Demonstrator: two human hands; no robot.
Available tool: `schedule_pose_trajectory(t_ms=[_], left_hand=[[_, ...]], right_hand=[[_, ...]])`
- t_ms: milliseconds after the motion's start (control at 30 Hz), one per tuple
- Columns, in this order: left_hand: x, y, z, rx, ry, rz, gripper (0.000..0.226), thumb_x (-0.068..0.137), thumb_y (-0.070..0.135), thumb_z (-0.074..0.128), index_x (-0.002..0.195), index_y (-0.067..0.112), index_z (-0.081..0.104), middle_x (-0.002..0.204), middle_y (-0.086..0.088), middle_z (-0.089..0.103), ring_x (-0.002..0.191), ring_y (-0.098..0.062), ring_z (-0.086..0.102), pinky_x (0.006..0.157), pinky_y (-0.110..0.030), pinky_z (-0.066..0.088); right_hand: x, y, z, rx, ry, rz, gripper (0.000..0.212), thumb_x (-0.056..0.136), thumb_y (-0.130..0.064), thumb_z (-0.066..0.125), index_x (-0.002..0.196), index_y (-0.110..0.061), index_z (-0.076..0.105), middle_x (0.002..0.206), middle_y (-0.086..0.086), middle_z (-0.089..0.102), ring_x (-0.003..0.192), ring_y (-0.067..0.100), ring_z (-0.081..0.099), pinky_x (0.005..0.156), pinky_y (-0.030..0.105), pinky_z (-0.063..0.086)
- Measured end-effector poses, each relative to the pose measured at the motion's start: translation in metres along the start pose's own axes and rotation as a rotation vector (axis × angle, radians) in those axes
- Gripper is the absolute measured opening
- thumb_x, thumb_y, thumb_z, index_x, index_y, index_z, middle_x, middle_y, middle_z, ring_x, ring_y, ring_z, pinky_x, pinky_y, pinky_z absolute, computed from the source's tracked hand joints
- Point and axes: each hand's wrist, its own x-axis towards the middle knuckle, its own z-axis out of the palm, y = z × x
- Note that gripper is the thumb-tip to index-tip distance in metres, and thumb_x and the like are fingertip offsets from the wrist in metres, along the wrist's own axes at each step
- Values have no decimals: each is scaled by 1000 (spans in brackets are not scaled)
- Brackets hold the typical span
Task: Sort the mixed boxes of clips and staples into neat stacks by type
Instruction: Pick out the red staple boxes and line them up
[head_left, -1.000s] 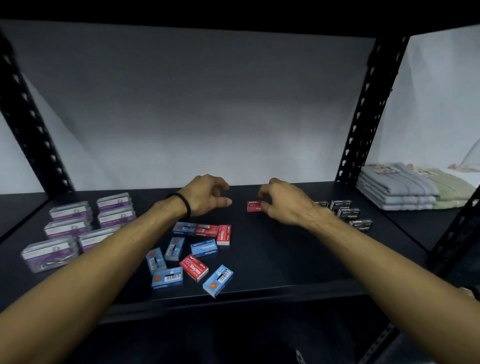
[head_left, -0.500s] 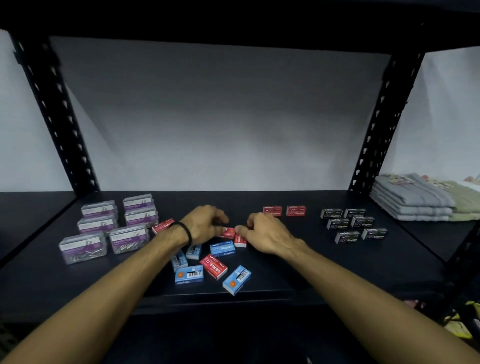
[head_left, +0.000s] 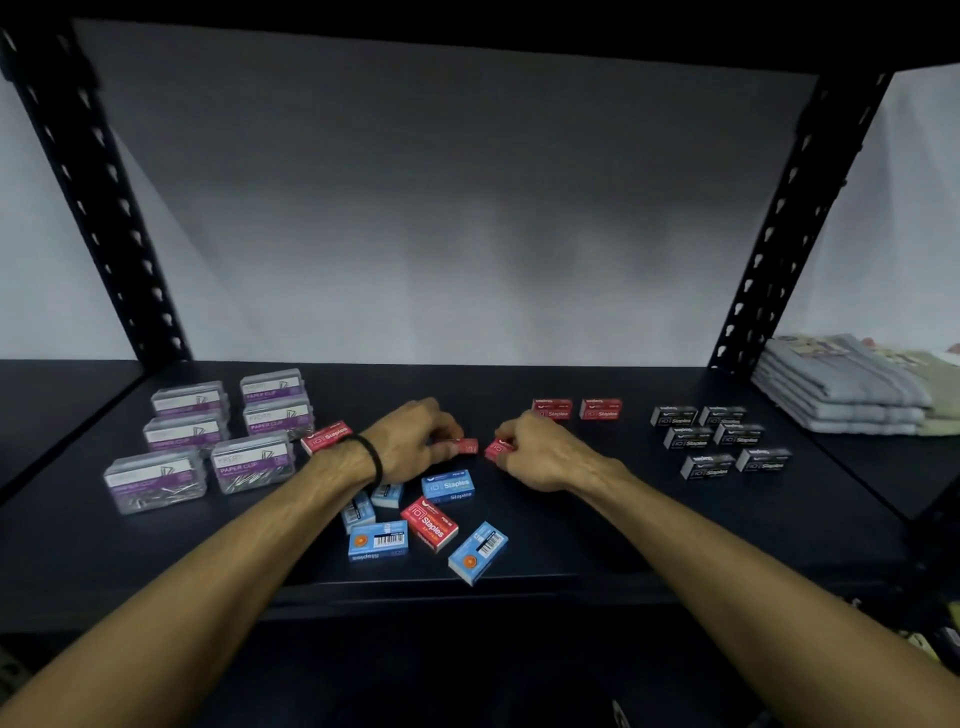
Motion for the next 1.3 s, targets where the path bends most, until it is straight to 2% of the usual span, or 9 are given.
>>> schedule_pose_trajectory(t_ms=[200,367,433,600,733,900,1033,1167,1300], left_hand=[[4,3,-3,-7,-23,-13,30,101,32,41,119,20,62,110,1,57,103,-16,54,91,-30,43],[5,4,-3,-112,22,1,26,101,25,45,120,19,62,101,9,60,69,4,51,72,-17,38],[5,5,-4,-130,21,-1,27,101,24,45,122,19,62,99,11,59,67,6,49,71,-16,38],[4,5,-7,-154,-20,-5,27,101,22,45,122,22,62,103,11,62,71,6,52,73,-16,40],[4,5,-9,-162,-38,-14,28,100,20,46,124,23,61,105,11,63,74,5,53,76,-17,41],[9,7,-7,-83,-44,-62,37,93,25,59,130,26,56,129,4,60,114,-13,57,99,-32,45],[13,13,-3,-37,24,-71,42,87,30,67,127,26,59,129,3,60,117,-16,56,99,-31,45],[16,16,1,-81,40,-63,27,88,22,66,115,23,65,116,3,67,106,-15,61,90,-28,48],[12,19,-3,-237,131,-65,18,83,14,70,100,20,66,90,4,68,74,-7,61,65,-19,45]], right_hand=[[3,8,5,-44,44,6,48,95,-19,57,143,-22,50,151,6,42,136,26,42,105,45,45],[2,10,4,-30,68,-12,50,92,-12,57,141,-26,51,149,4,43,132,26,47,98,40,48],[1,10,4,-20,89,-27,50,91,-10,58,138,-25,54,143,2,49,126,24,51,92,37,49],[-3,12,4,28,121,-82,48,87,-5,66,130,-23,57,125,0,50,117,19,52,96,35,49],[-7,13,3,65,111,-111,47,87,-2,65,130,-20,58,123,0,50,115,16,53,89,23,43],[-9,16,-2,79,58,-119,52,86,2,62,132,-20,57,120,-1,53,110,15,56,82,20,42],[-10,20,-5,111,36,-111,50,86,3,62,131,-18,59,121,1,59,100,9,54,80,19,42],[-10,22,-6,129,43,-111,42,88,-1,64,126,-18,62,119,0,63,96,8,57,77,19,43],[-10,22,-5,151,41,-110,37,89,-4,65,124,-17,65,122,0,65,98,9,58,79,21,44]])
